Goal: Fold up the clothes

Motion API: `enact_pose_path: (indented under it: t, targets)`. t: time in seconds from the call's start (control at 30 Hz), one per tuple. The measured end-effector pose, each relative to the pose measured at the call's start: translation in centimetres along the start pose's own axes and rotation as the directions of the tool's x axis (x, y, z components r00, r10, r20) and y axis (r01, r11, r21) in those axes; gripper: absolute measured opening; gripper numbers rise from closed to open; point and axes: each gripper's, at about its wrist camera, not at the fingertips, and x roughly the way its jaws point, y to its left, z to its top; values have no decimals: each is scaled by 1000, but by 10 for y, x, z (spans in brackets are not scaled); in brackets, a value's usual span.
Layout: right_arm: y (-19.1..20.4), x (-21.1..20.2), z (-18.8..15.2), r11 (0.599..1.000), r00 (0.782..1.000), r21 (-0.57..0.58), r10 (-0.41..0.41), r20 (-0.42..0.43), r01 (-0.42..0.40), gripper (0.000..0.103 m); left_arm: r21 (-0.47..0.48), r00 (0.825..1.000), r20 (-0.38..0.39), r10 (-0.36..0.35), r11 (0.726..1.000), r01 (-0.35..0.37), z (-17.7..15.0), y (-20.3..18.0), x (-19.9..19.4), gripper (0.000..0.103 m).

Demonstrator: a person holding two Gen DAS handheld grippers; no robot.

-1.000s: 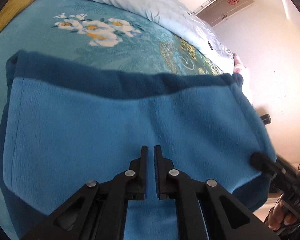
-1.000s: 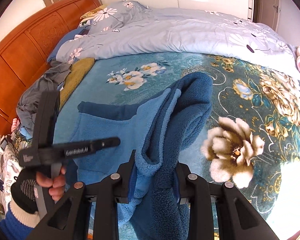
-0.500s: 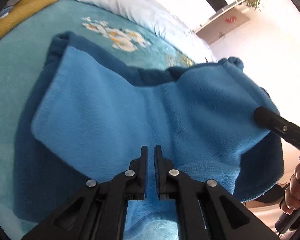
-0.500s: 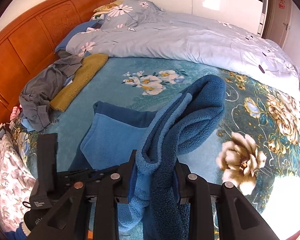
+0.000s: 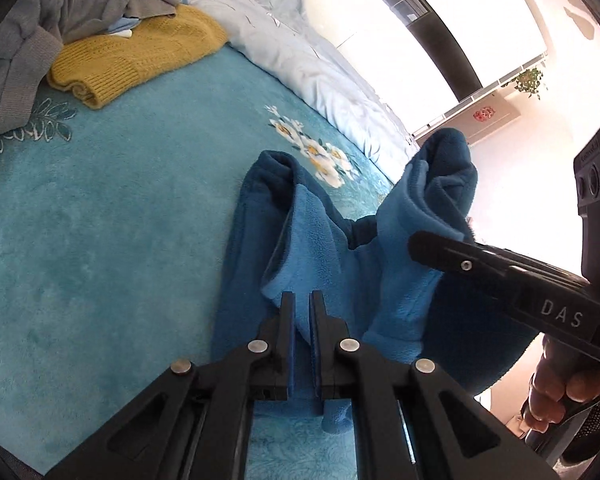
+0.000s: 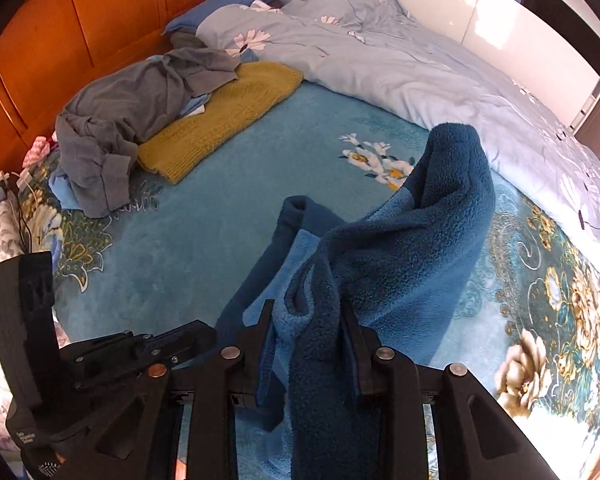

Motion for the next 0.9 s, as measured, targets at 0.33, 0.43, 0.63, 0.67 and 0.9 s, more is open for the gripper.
enact_pose_path:
  t: [0.33, 0.43, 0.63, 0.67, 0.9]
  targets:
    - [30, 45, 2, 991, 989, 35, 128, -79, -125, 52, -41, 1000, 18, -14, 999, 15, -10, 25, -19, 8]
    - [28, 43, 4, 977, 976, 77, 206, -76, -201, 67, -18, 998, 39, -42, 999, 42, -10, 19, -31, 22]
    - [1, 43, 3, 923, 942, 217, 333, -44, -316, 68, 61, 993, 52, -107, 993, 104, -8, -8, -44, 50]
    - [-3, 43, 2, 909, 933, 242, 357, -37, -338, 67, 88, 993, 49, -106, 991, 101, -8, -16, -43, 56]
    - [-16, 35, 4, 890, 924, 268, 383, -4, -368, 67, 224, 997, 25, -73, 972, 65, -20, -41, -43, 57]
